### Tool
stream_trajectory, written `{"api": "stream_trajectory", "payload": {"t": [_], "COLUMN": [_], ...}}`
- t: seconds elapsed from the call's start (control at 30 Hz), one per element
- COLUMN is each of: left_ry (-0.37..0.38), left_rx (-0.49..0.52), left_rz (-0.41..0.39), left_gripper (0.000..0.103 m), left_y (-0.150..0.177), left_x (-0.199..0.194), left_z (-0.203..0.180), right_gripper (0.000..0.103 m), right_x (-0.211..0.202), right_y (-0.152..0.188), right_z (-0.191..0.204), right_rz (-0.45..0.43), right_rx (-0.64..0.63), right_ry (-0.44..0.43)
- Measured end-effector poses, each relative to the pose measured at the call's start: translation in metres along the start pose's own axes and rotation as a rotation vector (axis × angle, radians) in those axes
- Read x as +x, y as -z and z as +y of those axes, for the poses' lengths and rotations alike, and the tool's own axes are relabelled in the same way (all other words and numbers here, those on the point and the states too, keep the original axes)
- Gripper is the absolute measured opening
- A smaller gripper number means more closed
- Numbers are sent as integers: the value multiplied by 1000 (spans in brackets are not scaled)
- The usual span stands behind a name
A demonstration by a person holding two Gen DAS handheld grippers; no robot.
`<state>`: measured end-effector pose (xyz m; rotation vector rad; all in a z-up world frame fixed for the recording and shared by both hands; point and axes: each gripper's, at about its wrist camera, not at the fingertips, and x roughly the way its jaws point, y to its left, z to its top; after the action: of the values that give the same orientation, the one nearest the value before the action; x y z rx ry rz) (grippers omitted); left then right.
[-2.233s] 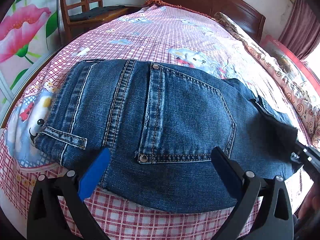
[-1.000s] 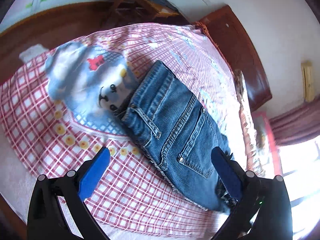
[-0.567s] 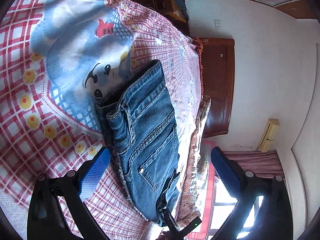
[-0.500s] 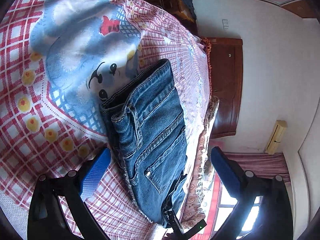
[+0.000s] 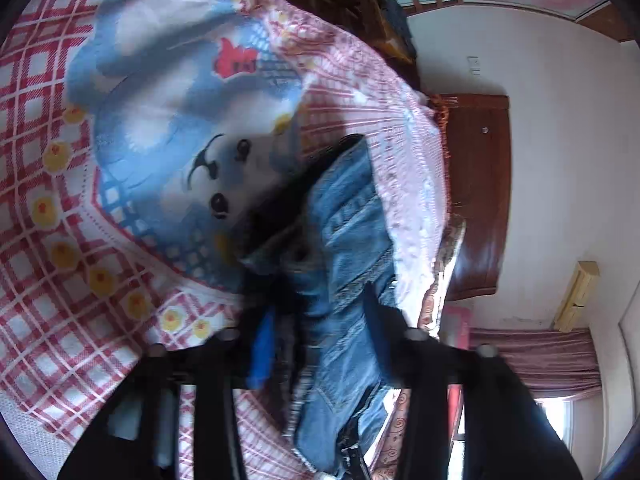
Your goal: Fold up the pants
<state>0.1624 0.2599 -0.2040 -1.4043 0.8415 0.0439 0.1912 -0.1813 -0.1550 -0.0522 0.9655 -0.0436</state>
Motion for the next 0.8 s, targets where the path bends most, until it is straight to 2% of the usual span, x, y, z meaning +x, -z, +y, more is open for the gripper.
{"api": "stream_trajectory", "payload": {"t": [0.03, 0.07, 0.17, 0.23, 0.43, 0.57, 0.7, 0.8], "left_ry": [46, 57, 50, 70, 121, 178, 233, 274], "left_rx": [-40, -41, -1, -12, 45, 79, 223, 387], "left_rz": [-6, -12, -36, -44, -71, -71, -57, -23], "left_gripper": [17, 17, 15, 14, 14, 14, 13, 13], "left_y": [0, 1, 4, 3, 8, 13, 30, 58], "left_x": [0, 0, -3, -4, -18, -24, -30, -25], "left_z": [9, 10, 7, 7, -6, -30, -80, -133], "right_gripper": [71, 71, 71, 71, 71, 71, 72, 72], "right_x": [0, 0, 0, 0, 0, -1, -1, -3], "right_y": [0, 0, 0, 0, 1, 2, 3, 3], "right_z": [0, 0, 0, -1, -2, -2, -3, -6], "right_rz": [1, 1, -1, -1, -7, -17, -27, -39], "right_rx": [1, 1, 0, 1, 5, 12, 25, 47], "right_ry": [-2, -4, -10, -13, -20, -23, -30, -50]}}
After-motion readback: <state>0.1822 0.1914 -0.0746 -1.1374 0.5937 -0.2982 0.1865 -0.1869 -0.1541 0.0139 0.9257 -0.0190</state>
